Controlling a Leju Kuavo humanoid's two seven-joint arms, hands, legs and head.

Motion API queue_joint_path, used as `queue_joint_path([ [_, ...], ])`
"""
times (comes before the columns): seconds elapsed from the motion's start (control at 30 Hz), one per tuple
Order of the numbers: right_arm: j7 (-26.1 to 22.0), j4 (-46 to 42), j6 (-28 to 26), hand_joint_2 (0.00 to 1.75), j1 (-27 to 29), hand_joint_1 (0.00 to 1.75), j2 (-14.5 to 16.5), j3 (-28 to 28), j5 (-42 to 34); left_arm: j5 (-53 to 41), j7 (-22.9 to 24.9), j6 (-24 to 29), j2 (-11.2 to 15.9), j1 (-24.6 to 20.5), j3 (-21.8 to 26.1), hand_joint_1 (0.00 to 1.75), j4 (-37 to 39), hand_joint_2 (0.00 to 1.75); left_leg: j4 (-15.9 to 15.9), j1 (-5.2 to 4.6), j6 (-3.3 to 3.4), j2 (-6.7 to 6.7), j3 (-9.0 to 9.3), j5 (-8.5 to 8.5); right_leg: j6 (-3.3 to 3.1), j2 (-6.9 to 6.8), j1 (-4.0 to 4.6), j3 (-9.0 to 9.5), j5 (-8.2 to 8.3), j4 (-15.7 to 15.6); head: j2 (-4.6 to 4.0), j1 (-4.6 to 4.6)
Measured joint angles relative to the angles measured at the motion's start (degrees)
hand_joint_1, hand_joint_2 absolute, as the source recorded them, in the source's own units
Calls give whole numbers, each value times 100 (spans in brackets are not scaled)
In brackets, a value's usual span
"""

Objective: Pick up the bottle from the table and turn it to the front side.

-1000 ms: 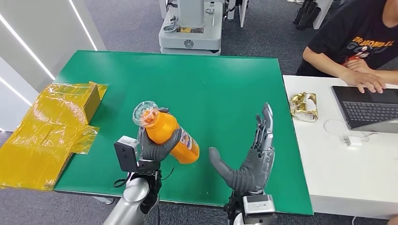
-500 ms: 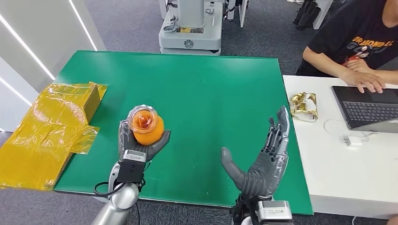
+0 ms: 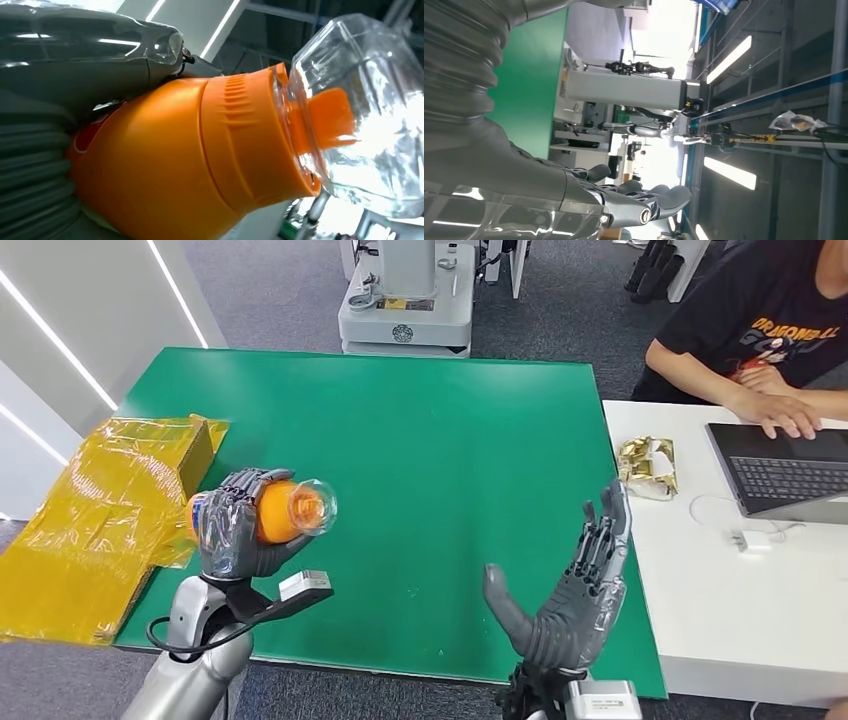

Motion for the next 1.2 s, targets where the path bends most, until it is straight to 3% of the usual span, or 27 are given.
queue_joint_path([
  [0.23,9,-112,37,175,172,0,-67,-42,39,-1141,482,-93,251,-389,-17,175,999,175,2,-2,0,4,0,0,-1,4,-1,0,2,-1,0,1],
  [0.77,-105,-125,61,175,273,0,-182,12,-212,-1707,491,-923,753,-2033,-614,175,3620,175,2,0,-6,8,0,4,-4,7,0,-1,4,4,0,1],
  [1.2,10,-119,140,175,231,0,-187,44,-166,-1967,801,-1233,961,-2501,-828,175,4737,175,1,3,-10,8,-2,6,-4,7,0,-3,4,5,0,1],
])
